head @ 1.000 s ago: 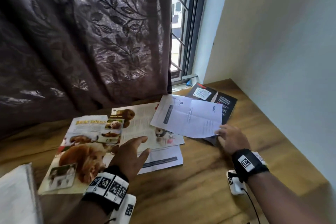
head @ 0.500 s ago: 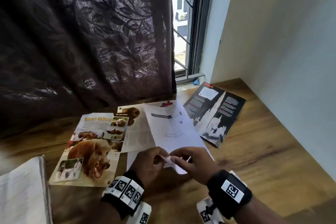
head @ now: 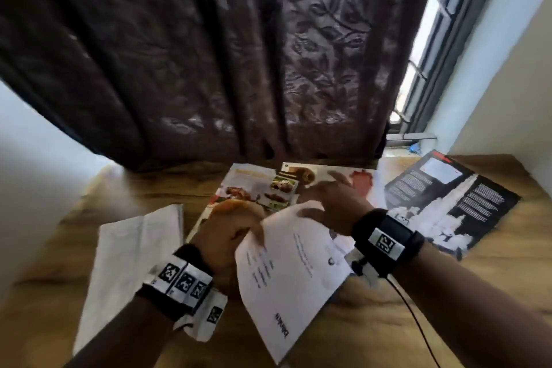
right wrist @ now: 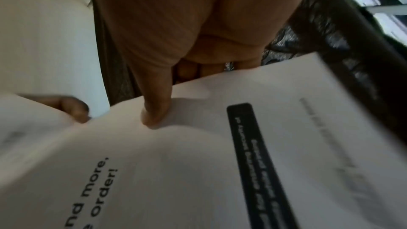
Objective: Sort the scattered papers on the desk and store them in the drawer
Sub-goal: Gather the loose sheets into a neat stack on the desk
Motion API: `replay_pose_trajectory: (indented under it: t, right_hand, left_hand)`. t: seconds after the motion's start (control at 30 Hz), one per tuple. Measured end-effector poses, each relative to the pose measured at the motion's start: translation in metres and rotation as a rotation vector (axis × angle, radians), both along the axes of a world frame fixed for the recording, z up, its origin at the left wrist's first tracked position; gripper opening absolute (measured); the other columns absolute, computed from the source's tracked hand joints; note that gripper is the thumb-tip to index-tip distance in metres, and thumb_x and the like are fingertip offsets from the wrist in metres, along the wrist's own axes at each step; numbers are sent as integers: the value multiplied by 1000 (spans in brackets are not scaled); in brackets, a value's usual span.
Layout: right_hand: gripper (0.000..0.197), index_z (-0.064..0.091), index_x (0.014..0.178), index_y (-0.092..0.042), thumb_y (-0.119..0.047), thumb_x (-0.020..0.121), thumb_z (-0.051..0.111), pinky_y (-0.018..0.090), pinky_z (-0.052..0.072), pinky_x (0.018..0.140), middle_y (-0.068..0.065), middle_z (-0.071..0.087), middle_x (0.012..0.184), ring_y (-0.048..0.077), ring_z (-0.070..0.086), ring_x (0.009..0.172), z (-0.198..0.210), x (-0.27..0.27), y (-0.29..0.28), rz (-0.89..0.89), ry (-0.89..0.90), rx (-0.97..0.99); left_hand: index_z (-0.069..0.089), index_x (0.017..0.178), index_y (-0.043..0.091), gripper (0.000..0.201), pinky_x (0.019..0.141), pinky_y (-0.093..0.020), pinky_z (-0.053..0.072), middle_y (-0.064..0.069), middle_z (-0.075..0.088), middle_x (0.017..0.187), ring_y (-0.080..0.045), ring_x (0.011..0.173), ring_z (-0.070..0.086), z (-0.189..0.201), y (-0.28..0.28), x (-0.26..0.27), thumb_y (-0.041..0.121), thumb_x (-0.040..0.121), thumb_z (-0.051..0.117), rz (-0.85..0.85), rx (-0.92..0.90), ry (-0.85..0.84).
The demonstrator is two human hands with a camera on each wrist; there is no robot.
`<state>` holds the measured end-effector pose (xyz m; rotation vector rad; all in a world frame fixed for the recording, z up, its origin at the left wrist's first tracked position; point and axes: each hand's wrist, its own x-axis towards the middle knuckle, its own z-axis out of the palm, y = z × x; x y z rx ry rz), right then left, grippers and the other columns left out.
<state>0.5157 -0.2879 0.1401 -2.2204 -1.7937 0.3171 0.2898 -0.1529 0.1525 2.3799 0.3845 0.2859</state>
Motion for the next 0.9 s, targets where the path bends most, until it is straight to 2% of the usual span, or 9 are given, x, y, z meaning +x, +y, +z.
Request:
replay_pose_trajectory:
  t: [0.1, 0.17, 0.27, 0.37, 0.47, 0.53, 0.63, 0.73, 0.9]
  right_hand:
    - [24, 74, 111, -29, -40, 91, 68, 30, 47, 89, -1, 72, 119, 21, 64, 108, 8, -23, 34, -59, 171, 86]
    - [10, 75, 91, -27, -36, 89, 71, 29, 45, 74, -7, 72, 93, 11, 64, 85, 8, -43, 58, -88, 250, 143]
    - [14, 67, 77, -30, -34, 88, 73, 21, 37, 62, -13, 58, 69, 1, 53, 66, -5, -65, 82, -186, 349, 203]
    - [16, 75, 90, -18, -34, 87, 76, 24, 49, 70, -7, 71, 83, 13, 65, 79, -24, -99, 112, -278, 417, 245]
    - [16, 77, 97, -16, -30, 87, 76, 25, 52, 70, -6, 74, 93, 16, 69, 87, -37, -143, 137, -349, 519, 188]
    - [19, 78, 105, -23, -30, 88, 76, 26, 55, 78, -14, 70, 104, 14, 69, 96, -50, -168, 149, -376, 589, 168]
    - [23, 73, 101, -44, -49, 79, 75, 42, 60, 84, -18, 72, 100, 13, 71, 92, -77, -205, 168, -441, 630, 137]
    - [16, 74, 102, -32, -36, 87, 74, 44, 60, 83, -4, 76, 95, 17, 71, 84, -94, -236, 178, -536, 680, 57]
    - [13, 70, 98, -28, -37, 89, 72, 36, 57, 80, -2, 75, 95, 19, 70, 84, -116, -269, 186, -621, 639, -23]
  left_hand:
    - [68, 111, 18, 24, 85, -13, 46, 15, 69, 83, -8, 92, 66, -8, 31, -55, 5, 92, 59, 439, -240, -74]
    - [70, 111, 25, 20, 89, -36, 50, 2, 73, 98, -32, 102, 66, -17, 53, -102, 32, 96, 59, 574, -420, -173]
    - [74, 104, 29, 43, 78, -40, 57, 1, 77, 97, -22, 94, 72, -26, 69, -149, 60, 91, 48, 711, -700, -218]
    - [74, 90, 27, 47, 71, -43, 58, -8, 77, 92, -13, 72, 74, -49, 91, -188, 70, 70, 66, 835, -835, -207]
    - [69, 91, 15, 70, 62, -35, 51, -11, 75, 78, -23, 66, 71, -70, 123, -211, 76, 76, 38, 925, -953, -164]
    - [70, 96, 17, 70, 62, -37, 54, -7, 74, 77, -24, 66, 69, -73, 136, -220, 77, 75, 39, 922, -1000, -176]
    - [66, 112, 22, 46, 76, -50, 59, -9, 76, 96, -28, 86, 72, -88, 157, -244, 57, 83, 67, 850, -915, -181]
    - [52, 128, 15, 43, 72, -44, 60, -9, 73, 103, -24, 89, 69, -108, 178, -265, 20, 89, 70, 808, -736, -42]
    - [44, 133, 24, 59, 76, -38, 59, 3, 68, 101, -18, 90, 67, -129, 199, -289, 20, 83, 76, 776, -550, 119]
